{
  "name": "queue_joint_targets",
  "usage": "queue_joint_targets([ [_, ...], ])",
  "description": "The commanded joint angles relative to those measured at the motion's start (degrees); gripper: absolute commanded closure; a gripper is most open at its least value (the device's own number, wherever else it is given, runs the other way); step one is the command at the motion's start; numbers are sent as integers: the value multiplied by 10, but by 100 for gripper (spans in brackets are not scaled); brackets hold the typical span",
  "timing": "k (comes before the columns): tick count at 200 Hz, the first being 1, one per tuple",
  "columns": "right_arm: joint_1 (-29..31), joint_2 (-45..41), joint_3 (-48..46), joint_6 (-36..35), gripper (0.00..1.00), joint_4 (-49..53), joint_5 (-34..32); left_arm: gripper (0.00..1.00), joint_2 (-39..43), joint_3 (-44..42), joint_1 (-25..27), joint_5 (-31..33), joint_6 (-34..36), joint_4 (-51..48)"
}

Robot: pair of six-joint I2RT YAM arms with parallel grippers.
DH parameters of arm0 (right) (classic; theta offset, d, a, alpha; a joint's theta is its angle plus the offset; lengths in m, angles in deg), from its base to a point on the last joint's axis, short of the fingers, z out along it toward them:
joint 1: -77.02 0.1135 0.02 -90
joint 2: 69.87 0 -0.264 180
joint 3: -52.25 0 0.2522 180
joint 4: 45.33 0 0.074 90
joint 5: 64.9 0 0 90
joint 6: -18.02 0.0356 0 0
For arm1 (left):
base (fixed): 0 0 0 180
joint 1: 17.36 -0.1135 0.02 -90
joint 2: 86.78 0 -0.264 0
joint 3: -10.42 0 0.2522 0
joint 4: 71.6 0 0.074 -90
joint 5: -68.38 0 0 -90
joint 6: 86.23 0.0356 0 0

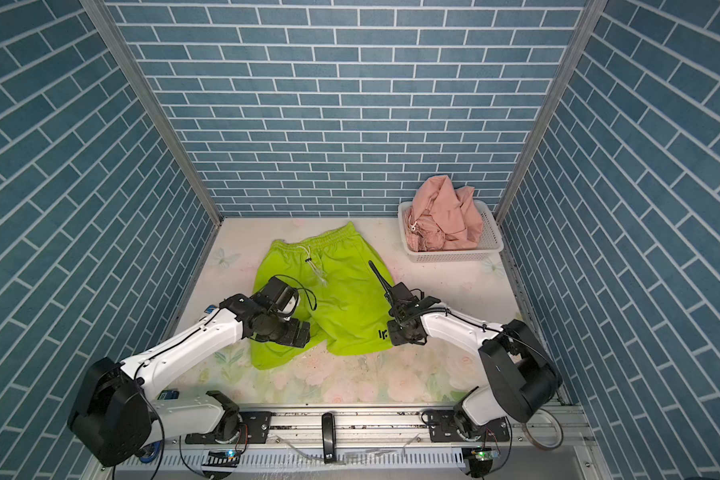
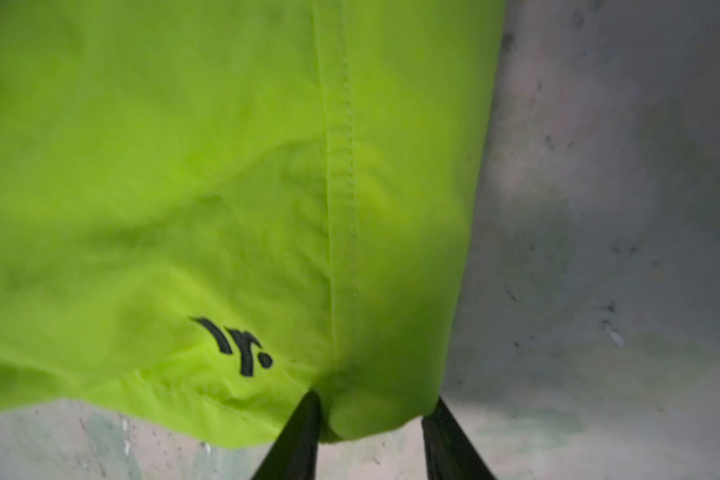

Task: Fold and stack the shorts

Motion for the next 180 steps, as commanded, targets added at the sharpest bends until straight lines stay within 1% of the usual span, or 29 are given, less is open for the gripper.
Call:
queue_joint_targets([
  [1, -5, 19, 26, 1, 81, -14, 3, 0, -2, -15, 8, 15, -28, 11],
  [22, -13, 23, 42, -12, 100, -13, -13, 1, -8, -27, 21, 16, -36, 43],
  [34, -31, 27, 54, -22, 100, -12, -22, 3, -21, -26, 36, 22, -36, 53],
  [48, -62, 35, 68, -39, 100, -16, -30, 9, -39, -23, 56, 28, -32, 62],
  [70, -111, 61, 105, -80, 100, -3, -55, 16, -72, -16, 85, 30, -32, 76],
  [93, -150, 94, 153, -124, 100, 16, -55, 16, -101, 0, 120, 31, -31, 93],
  [119, -176, 113, 195, -147, 100, 29, -22, 10, -143, 22, 145, 31, -20, 124],
  [132, -176, 106, 204, -150, 83, 25, 5, 10, -171, 36, 148, 28, -13, 132],
  [143, -176, 92, 205, -150, 74, 18, 37, 10, -191, 45, 148, 29, -10, 134],
  [149, -176, 82, 204, -148, 71, 11, 40, 11, -201, 49, 148, 32, -9, 133],
  [152, -176, 77, 202, -148, 69, 8, 57, 11, -208, 51, 148, 34, -8, 133],
  [161, -176, 62, 195, -143, 65, 0, 74, 14, -220, 54, 148, 33, -6, 136],
  [169, -176, 47, 189, -140, 63, -7, 84, 19, -229, 57, 148, 30, -4, 141],
  [180, -176, 28, 180, -136, 62, -10, 96, 30, -242, 61, 148, 24, -3, 149],
])
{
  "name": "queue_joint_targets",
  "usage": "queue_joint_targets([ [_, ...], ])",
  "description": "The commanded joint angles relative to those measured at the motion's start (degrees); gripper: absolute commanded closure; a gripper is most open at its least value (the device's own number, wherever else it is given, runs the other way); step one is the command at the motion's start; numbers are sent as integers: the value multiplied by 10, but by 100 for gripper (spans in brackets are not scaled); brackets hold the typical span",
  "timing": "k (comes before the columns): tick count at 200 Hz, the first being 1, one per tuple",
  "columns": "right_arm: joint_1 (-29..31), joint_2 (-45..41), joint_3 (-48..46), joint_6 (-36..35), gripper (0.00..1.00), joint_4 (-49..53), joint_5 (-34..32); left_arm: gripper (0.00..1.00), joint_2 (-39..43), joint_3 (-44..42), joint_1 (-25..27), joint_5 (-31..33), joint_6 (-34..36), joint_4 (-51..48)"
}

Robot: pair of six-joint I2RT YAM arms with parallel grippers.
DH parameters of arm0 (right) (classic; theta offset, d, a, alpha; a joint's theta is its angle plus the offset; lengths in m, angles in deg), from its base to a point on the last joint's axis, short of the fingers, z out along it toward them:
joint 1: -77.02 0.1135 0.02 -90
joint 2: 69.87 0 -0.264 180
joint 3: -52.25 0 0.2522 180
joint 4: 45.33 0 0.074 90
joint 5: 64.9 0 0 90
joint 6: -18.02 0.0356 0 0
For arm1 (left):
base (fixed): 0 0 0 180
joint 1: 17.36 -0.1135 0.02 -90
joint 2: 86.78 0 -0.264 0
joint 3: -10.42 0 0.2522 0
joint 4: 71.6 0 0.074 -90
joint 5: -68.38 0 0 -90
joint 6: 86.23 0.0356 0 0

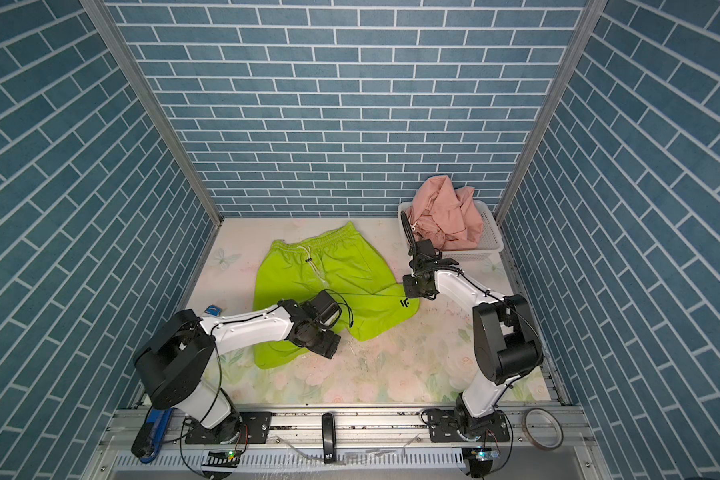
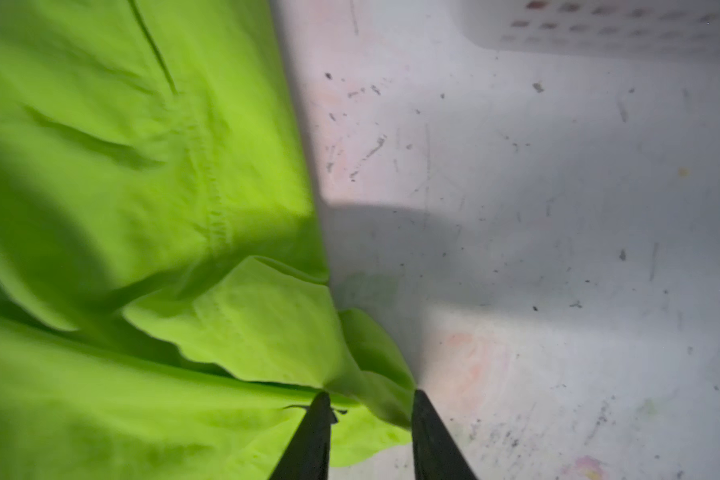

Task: Fold and stack the shorts

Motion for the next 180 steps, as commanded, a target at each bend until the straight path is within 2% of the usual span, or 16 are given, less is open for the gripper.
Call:
queue_joint_targets([
  [1, 3, -55, -13, -2, 62, -8, 56, 31, -31, 9, 3, -9, 9, 19],
  [14, 3, -77, -23, 0, 62, -5, 61, 45, -48, 14, 3, -21, 11, 26],
  [37, 3, -119, -41, 0, 60, 6, 55, 78, -68, 24, 3, -34, 12, 25],
  [60, 3, -153, -60, -1, 58, 8, 63, 100, -70, 32, 3, -52, 16, 28],
  [92, 3, -159, -80, -12, 56, 5, 80, 100, -67, 79, 21, -148, 16, 39],
  [120, 3, -142, -87, -9, 55, -4, 83, 100, -84, 165, 74, -158, 18, -5],
  [122, 3, -141, -88, -8, 55, -5, 83, 97, -86, 171, 76, -159, 18, -10],
  [127, 4, -140, -90, -6, 55, -6, 83, 80, -87, 183, 76, -158, 18, -23],
  [136, 5, -141, -94, -1, 55, -13, 86, 36, -83, 202, 71, -133, 14, -51],
  [140, 5, -143, -96, 1, 55, -15, 89, 7, -79, 210, 67, -123, 18, -64],
  [142, 6, -143, -98, 1, 55, -16, 90, 2, -76, 214, 64, -119, 21, -70],
  [162, 22, -150, -105, -2, 54, -17, 78, 0, -52, 266, 11, -78, 52, -138],
  [180, 41, -156, -111, -7, 53, -18, 77, 0, -37, 310, -58, -40, 85, -179],
])
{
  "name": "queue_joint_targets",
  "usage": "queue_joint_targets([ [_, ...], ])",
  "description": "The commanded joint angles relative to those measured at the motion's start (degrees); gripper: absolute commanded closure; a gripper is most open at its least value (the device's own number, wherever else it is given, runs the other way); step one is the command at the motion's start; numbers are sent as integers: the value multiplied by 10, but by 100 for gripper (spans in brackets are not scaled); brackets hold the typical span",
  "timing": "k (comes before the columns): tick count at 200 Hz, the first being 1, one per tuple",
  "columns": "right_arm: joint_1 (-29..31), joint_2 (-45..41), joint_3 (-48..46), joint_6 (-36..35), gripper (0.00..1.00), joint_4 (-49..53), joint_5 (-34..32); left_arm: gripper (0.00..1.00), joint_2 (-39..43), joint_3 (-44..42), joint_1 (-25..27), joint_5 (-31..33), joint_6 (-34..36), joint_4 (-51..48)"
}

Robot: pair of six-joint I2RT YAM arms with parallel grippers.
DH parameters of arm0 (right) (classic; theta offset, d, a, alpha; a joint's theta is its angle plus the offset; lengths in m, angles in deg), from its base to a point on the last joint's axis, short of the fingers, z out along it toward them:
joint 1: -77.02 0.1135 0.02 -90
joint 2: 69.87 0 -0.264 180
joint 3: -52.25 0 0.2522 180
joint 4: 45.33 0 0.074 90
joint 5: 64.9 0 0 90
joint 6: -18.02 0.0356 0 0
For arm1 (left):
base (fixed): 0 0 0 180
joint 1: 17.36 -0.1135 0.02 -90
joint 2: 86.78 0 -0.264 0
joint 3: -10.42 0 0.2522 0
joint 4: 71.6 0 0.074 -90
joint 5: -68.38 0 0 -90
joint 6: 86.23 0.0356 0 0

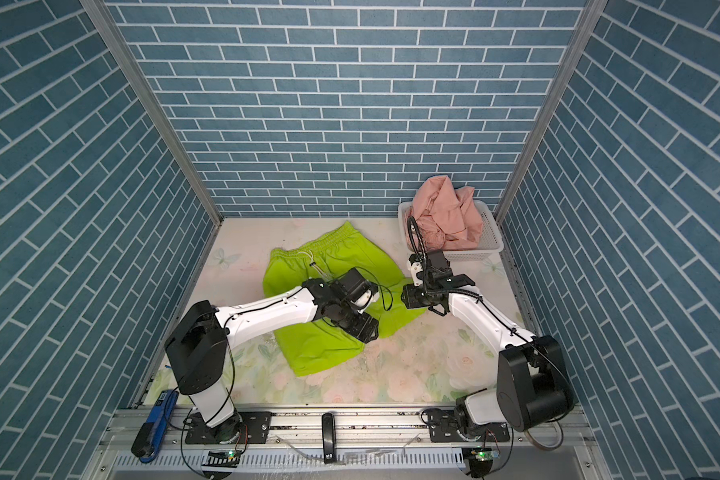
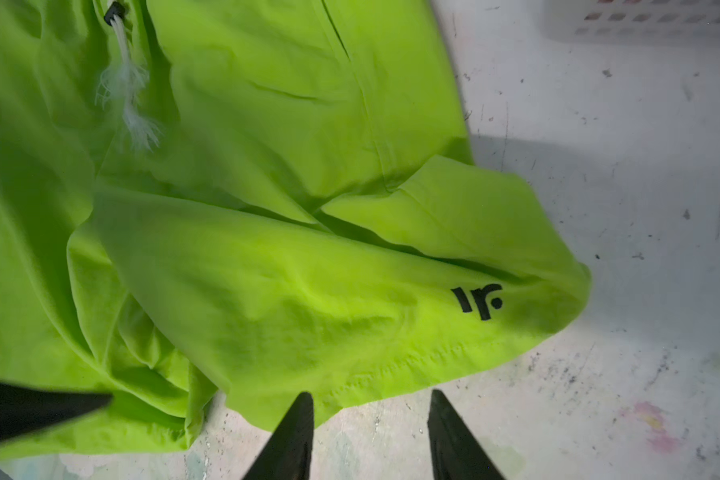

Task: Fold and stack the shorts

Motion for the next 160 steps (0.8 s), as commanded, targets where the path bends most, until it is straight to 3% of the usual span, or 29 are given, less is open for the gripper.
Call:
queue_joint_targets([
  [1, 24, -12, -11, -6, 53, -9, 3, 0, 32, 53, -85, 69, 47, -99],
  [15, 36, -21, -22, 3, 52, -27, 20, 0, 30, 93, -143, 80, 74, -111],
  [36, 58, -30, -37, 21, 52, -49, 25, 0, -3, 150, -231, 149, 102, -107],
  [60, 91, -33, -55, 63, 52, -75, 4, 0, -71, 196, -336, 181, 93, -58],
  [80, 129, -28, -60, 81, 50, -72, -27, 0, -140, 235, -399, 160, 90, -23],
  [96, 146, -28, -71, 88, 49, -79, -27, 0, -194, 280, -421, 153, 106, -29],
  [125, 148, -37, -107, 119, 49, -144, 9, 0, -278, 359, -428, 239, 152, -83],
  [160, 155, -18, -114, 130, 48, -167, 19, 0, -288, 328, -472, 139, 127, -28],
])
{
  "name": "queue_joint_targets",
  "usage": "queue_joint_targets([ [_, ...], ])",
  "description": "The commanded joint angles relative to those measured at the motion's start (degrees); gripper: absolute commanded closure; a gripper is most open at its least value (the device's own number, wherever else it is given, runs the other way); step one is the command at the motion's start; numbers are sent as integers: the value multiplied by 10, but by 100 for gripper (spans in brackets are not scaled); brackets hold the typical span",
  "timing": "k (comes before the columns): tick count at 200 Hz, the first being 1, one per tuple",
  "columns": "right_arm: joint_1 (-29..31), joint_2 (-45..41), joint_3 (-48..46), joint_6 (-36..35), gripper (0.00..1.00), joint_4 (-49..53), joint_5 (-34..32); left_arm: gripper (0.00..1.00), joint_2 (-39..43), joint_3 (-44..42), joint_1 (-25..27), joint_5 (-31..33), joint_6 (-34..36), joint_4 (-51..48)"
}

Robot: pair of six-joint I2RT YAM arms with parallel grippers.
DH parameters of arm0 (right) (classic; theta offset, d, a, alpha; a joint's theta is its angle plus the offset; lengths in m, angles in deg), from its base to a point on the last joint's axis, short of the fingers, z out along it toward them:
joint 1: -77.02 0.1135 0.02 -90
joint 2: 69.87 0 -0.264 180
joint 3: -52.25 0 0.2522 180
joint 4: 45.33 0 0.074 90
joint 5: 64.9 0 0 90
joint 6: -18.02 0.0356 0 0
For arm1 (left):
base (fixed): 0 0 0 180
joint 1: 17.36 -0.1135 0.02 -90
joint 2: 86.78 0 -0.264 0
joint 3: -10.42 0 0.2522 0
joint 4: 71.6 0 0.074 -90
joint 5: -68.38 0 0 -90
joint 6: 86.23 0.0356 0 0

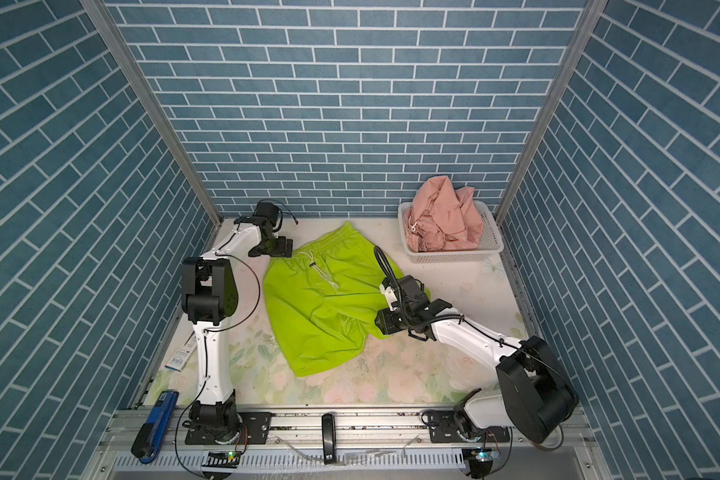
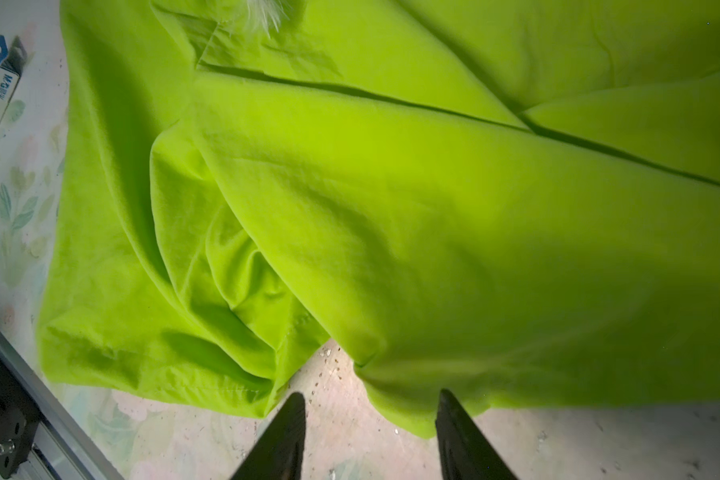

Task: Fold and stack the shorts

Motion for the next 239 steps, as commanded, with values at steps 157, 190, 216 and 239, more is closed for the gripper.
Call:
queue_joint_targets([
  [157, -35, 77, 92, -49, 41, -23, 17, 98, 55, -125, -97, -160, -57, 67],
  [190, -35, 62, 71, -45, 41, -33, 26, 0, 89, -163, -97, -200, -53, 118],
  [216, -35, 51, 51, -30, 41, -52, 36, 0, 109, -185, -97, -247, -51, 166],
  [239, -35, 48, 40, -21, 41, -68, 44, 0, 95, -180, -97, -302, -45, 180],
])
